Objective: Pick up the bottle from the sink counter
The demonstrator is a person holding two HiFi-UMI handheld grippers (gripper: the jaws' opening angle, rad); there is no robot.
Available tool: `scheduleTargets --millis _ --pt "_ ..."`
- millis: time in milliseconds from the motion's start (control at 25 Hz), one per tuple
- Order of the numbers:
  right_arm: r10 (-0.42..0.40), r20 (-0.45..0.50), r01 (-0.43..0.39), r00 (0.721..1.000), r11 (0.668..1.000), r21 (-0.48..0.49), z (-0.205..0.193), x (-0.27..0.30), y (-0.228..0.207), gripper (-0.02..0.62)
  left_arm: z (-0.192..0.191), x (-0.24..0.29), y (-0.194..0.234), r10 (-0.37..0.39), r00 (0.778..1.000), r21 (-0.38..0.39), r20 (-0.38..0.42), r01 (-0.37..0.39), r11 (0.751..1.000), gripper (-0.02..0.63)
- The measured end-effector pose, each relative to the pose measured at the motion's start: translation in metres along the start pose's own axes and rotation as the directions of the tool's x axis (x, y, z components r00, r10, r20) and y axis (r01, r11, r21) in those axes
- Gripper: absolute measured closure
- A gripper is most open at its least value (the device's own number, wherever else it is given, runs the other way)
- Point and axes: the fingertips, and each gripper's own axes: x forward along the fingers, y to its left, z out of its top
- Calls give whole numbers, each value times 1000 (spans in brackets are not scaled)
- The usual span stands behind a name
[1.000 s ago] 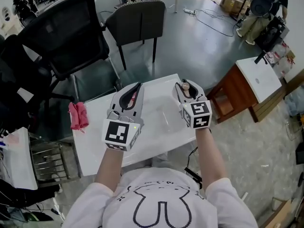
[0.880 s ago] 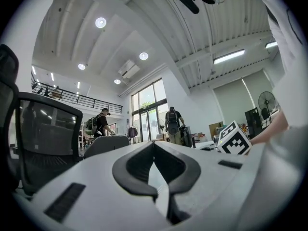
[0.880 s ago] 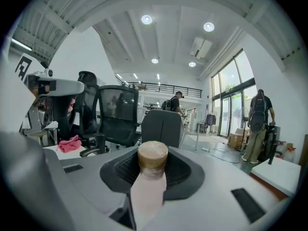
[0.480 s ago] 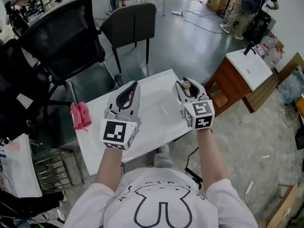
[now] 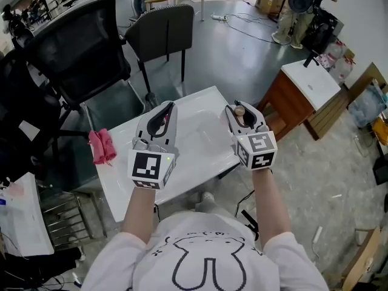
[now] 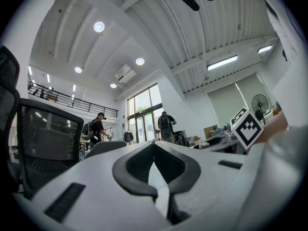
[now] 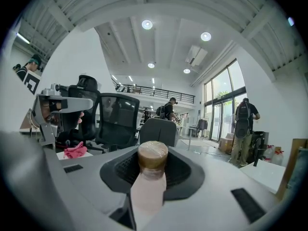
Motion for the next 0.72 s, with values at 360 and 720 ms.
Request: scheduleTargets --millis 360,720 --pt "-10 64 11 998 1000 -13 30 -25 -16 457 8 12 -2 20 1000 -11 21 -20 1000 597" --pt "-27 92 29 995 999 -18 46 -38 -45 457 18 37 -6 36 999 8 31 -36 999 597"
